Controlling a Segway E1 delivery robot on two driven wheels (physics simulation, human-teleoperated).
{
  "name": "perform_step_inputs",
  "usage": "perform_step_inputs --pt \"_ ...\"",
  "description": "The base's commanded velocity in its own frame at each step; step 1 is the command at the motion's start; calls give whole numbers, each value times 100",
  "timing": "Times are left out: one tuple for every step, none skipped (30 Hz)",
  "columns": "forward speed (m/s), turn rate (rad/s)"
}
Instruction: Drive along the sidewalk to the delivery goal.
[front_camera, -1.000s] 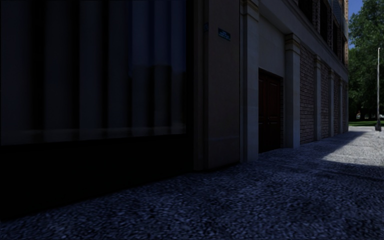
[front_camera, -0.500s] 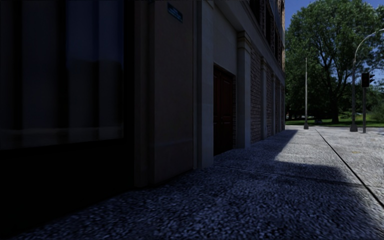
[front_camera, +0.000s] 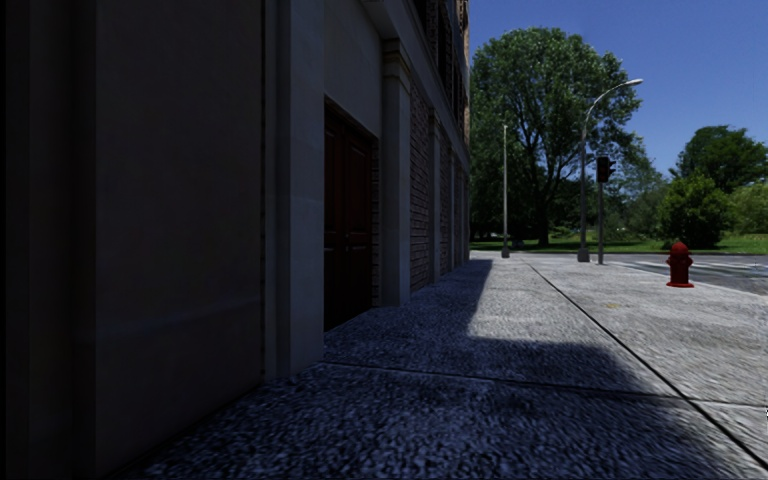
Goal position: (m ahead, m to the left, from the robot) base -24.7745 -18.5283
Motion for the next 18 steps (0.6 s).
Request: perform_step_inputs --pt "200 -66" --pt "200 -66" --pt "200 -66" --pt "200 -66" --pt "200 -66" --pt "200 -66" --pt "200 -66" --pt "200 -66" --pt "200 -66" --pt "200 -66" --pt "200 -66" --pt "200 -66" --pt "200 -66" --pt "200 -66" --pt "200 -66" --pt "200 -66" --pt "200 -66" --pt "200 -66"
